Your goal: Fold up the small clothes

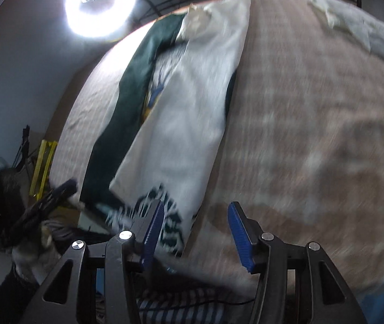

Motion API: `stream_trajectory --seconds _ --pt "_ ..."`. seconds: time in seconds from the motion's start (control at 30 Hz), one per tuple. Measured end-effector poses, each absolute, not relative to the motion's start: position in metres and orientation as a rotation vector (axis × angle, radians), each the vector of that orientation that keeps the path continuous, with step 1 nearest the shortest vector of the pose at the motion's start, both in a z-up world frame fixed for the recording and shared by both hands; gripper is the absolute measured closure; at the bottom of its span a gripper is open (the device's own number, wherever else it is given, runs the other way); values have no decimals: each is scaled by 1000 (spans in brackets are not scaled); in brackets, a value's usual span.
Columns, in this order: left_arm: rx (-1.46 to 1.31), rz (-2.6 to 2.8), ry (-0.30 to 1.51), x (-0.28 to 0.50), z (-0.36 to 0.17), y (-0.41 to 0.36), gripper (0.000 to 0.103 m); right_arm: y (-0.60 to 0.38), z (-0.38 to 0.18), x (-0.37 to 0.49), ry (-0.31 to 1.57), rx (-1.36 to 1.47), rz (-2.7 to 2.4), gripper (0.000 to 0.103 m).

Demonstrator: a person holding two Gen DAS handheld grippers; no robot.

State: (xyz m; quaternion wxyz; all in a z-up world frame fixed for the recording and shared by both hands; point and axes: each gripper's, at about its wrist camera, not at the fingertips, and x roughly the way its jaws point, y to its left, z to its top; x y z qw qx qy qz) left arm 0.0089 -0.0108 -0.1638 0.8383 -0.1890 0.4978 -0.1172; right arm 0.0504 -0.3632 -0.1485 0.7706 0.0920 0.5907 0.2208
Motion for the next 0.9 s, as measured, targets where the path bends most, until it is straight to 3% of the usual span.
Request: stream_trajectory --seconds 0.1,0.13,0.2,0.23,0.27,0.5,0.6,0.77,0.83,0.9 --pt "-447 -259 1078 16 -175 -12 61 -356 -163 42 1319 190 500 59" --pt "-454 -253 1073 17 -175 -11 76 -354 -167 40 1327 177 503 62" --pt "-498 -266 1095 23 -180 -9 102 -351 -174 38 1337 168 514 75" --pt "-532 -273 1100 26 -184 -6 102 -350 -174 36 1322 169 521 82" --pt "-548 -272 1100 27 -185 -4 103 -349 -174 37 1322 175 541 103" --pt "-503 -268 1015 7 -148 16 103 -370 -149 25 1273 248 585 103" --pt "-475 -249 1043 8 -158 19 103 -384 -136 19 1227 218 562 103" --pt "-513 -260 1081 7 -177 19 103 -386 -171 24 1328 233 514 103" --pt "-532 -272 1085 8 -175 23 102 -380 -170 21 1331 215 550 95" --pt "-552 -280 1078 8 -172 28 91 -379 -165 20 1320 211 566 58"
